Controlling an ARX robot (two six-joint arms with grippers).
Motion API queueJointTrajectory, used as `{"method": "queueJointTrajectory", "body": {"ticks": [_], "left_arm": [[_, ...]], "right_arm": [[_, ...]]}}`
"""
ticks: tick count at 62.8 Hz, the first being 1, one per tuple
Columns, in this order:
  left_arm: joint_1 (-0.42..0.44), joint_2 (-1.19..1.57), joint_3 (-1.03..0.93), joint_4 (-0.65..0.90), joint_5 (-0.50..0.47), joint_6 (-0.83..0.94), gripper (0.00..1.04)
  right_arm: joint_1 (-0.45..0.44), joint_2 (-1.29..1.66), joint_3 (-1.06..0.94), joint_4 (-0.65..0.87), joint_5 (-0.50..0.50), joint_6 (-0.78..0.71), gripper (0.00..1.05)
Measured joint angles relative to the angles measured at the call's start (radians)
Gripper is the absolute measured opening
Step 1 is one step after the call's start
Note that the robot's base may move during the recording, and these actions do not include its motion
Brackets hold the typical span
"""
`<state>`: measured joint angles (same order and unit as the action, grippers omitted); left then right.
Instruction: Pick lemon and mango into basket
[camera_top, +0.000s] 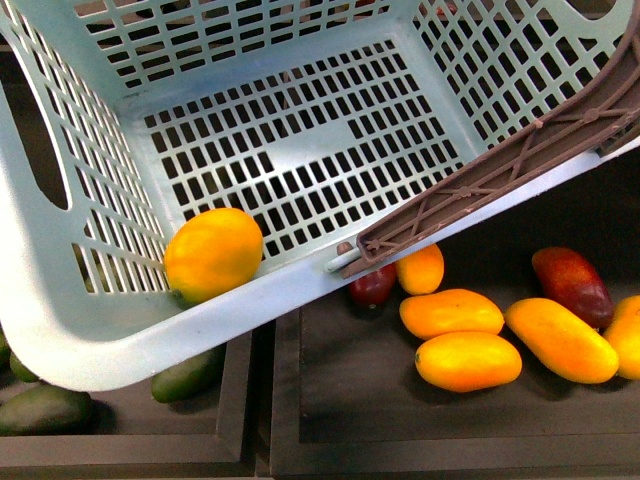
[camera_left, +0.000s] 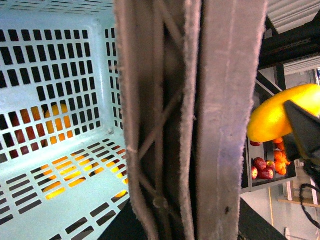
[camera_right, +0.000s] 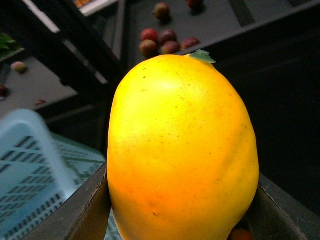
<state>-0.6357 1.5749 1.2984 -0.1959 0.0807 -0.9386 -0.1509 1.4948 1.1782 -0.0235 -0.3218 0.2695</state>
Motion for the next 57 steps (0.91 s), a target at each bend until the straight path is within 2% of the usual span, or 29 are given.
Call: {"method": "queueJointTrajectory", "body": {"ticks": [7, 21, 30, 41, 49, 57], "left_arm": [[0.000, 0.000, 0.000, 0.000, 0.002, -0.002, 0.17], [0.000, 0.000, 0.000, 0.000, 0.003, -0.001, 0.17], [0.000, 0.000, 0.000, 0.000, 0.006, -0.001, 0.17], [0.000, 0.000, 0.000, 0.000, 0.003, -0.001, 0.17], [0.000, 0.000, 0.000, 0.000, 0.002, -0.001, 0.17], [0.000, 0.000, 0.000, 0.000, 0.005, -0.001, 0.17]], "right_arm": [[0.106, -0.034, -0.008, 0.016, 0.024, 0.042, 0.63], [0.314, -0.003, -0.046, 0.049, 0.145, 0.083, 0.63], [0.391, 0.027, -0.058, 0.063, 0.187, 0.126, 0.63], [0.441, 0.060, -0.058, 0.060, 0.220, 0.140, 0.63], [0.451, 0.063, -0.058, 0.047, 0.243, 0.142, 0.84], [0.423, 0.027, -0.077, 0.047, 0.280, 0.138, 0.98]]}}
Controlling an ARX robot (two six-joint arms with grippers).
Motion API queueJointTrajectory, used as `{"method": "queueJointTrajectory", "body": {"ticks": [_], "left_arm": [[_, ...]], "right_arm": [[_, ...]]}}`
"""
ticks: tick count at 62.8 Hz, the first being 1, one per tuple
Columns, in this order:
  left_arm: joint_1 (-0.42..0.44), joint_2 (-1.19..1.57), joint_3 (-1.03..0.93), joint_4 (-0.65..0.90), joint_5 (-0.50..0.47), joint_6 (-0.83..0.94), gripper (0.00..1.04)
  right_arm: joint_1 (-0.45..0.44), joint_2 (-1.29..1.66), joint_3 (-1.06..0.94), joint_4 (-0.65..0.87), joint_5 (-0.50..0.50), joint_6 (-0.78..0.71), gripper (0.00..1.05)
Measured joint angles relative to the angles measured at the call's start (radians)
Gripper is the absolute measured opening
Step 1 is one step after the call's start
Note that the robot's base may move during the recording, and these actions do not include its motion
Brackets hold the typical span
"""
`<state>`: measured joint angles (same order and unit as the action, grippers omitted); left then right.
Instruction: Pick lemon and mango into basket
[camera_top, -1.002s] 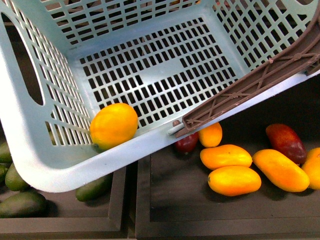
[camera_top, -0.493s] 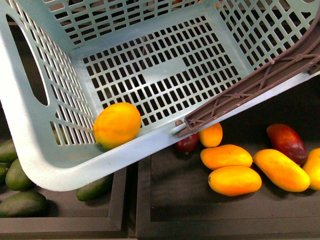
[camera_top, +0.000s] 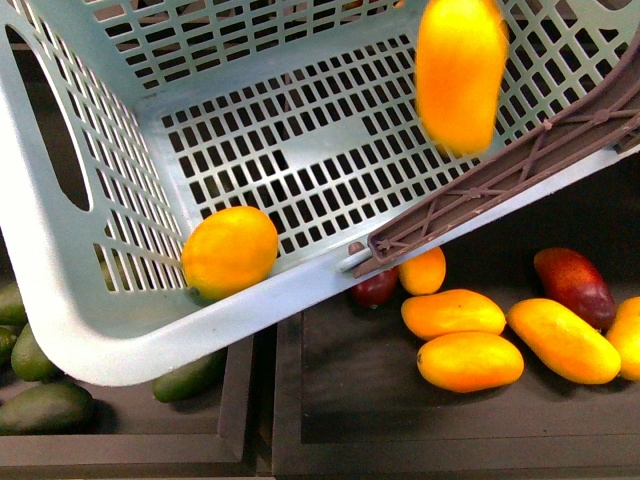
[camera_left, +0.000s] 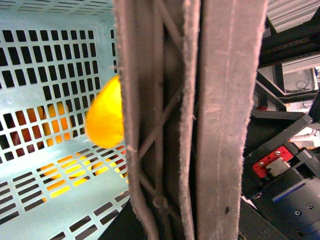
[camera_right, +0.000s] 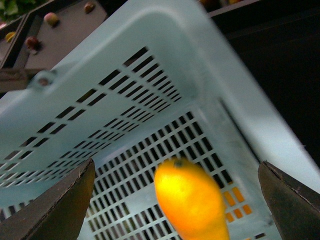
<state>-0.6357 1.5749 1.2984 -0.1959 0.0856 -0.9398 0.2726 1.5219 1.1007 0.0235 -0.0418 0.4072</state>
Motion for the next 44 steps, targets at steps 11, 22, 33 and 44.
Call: {"method": "queueJointTrajectory", "body": {"ticks": [11, 22, 33, 44], "left_arm": [[0.000, 0.002, 0.000, -0.001, 0.000, -0.008, 0.17], [0.002, 0.002, 0.000, -0.001, -0.007, 0.000, 0.17], [-0.003, 0.002, 0.000, -0.001, 0.010, -0.002, 0.17], [-0.003, 0.002, 0.000, -0.001, -0.005, 0.000, 0.17]], "right_arm": [[-0.169, -0.202, -0.167, 0.153, 0.101, -0.109, 0.88], [-0.273, -0.439, -0.448, 0.444, 0.056, -0.319, 0.62], [-0.273, -0.527, -0.651, 0.516, 0.042, -0.382, 0.32], [-0.273, -0.652, -0.819, 0.562, 0.042, -0.401, 0.02]]}}
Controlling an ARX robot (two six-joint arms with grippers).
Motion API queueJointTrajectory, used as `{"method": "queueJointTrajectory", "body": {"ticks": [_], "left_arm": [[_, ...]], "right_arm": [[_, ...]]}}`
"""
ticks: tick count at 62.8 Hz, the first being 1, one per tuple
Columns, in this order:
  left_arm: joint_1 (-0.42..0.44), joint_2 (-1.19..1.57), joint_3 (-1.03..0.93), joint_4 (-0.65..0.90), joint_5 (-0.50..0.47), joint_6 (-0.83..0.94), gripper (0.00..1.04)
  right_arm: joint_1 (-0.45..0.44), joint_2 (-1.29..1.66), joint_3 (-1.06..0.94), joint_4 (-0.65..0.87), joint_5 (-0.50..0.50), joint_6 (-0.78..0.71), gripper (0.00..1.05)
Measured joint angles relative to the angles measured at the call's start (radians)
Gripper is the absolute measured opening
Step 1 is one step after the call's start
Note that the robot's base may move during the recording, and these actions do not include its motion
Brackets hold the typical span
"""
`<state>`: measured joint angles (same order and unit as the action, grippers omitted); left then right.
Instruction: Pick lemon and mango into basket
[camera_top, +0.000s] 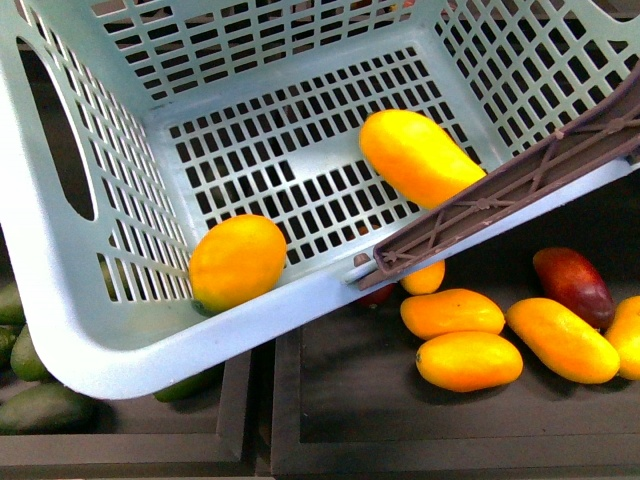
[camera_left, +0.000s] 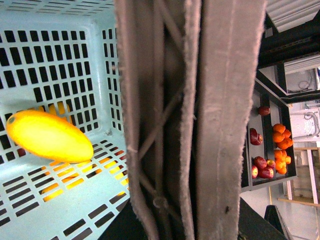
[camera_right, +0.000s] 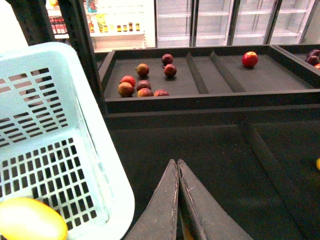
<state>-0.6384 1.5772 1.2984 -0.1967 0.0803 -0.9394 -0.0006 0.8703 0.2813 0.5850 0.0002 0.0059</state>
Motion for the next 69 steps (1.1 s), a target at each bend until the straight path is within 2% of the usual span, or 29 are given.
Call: {"method": "queueJointTrajectory", "body": {"ticks": [26, 69], "left_arm": [[0.000, 0.000, 0.000, 0.000, 0.006, -0.001, 0.17], [0.000, 0.000, 0.000, 0.000, 0.005, -0.001, 0.17]], "right_arm": [[0.000, -0.211, -0.172, -0.044, 0.000, 0.000, 0.02], [0.000, -0.499, -0.264, -0.214, 0.000, 0.000, 0.02]]}}
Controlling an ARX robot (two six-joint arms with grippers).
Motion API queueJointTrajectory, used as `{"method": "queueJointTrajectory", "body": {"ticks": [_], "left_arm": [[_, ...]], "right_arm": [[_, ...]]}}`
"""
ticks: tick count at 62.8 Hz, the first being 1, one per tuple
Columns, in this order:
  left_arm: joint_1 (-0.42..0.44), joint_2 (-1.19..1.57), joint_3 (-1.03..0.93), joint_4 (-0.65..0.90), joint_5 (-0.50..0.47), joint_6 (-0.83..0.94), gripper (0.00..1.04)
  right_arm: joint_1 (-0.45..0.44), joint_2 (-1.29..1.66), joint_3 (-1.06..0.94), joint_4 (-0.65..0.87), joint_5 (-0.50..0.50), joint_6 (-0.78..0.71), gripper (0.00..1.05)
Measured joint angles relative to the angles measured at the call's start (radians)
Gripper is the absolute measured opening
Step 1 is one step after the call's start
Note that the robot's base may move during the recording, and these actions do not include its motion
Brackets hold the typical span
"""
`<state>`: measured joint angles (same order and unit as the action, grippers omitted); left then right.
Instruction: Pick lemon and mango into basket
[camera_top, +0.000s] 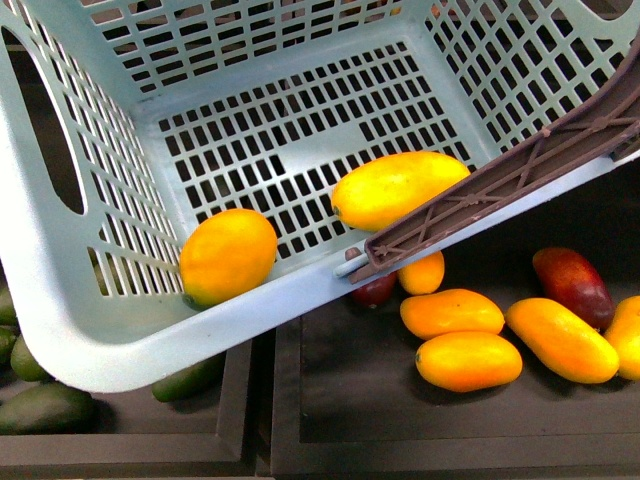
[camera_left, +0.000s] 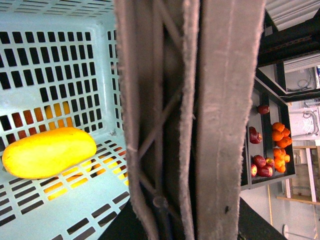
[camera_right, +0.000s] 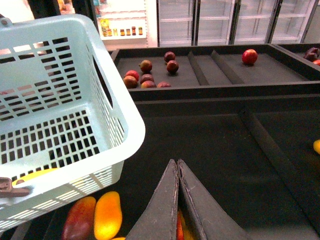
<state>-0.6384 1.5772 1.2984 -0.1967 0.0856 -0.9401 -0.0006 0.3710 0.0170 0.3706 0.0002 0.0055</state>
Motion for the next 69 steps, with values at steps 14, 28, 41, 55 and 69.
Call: {"method": "queueJointTrajectory", "body": {"ticks": [14, 28, 41, 55, 69], "left_arm": [[0.000, 0.000, 0.000, 0.000, -0.003, 0.000, 0.17], [0.000, 0.000, 0.000, 0.000, 0.000, 0.000, 0.17], [0.000, 0.000, 0.000, 0.000, 0.000, 0.000, 0.17], [0.001, 0.000, 0.000, 0.000, -0.003, 0.002, 0.17], [0.001, 0.000, 0.000, 0.000, 0.000, -0.001, 0.17]], "right_arm": [[0.000, -0.095, 0.000, -0.093, 0.000, 0.000, 0.02], [0.000, -0.164, 0.000, -0.163, 0.000, 0.000, 0.02], [0.000, -0.293, 0.000, -0.326, -0.001, 0.000, 0.02], [0.000, -0.363, 0.000, -0.369, 0.000, 0.000, 0.02], [0.000, -0.364, 0.000, -0.369, 0.000, -0.002, 0.35]]}}
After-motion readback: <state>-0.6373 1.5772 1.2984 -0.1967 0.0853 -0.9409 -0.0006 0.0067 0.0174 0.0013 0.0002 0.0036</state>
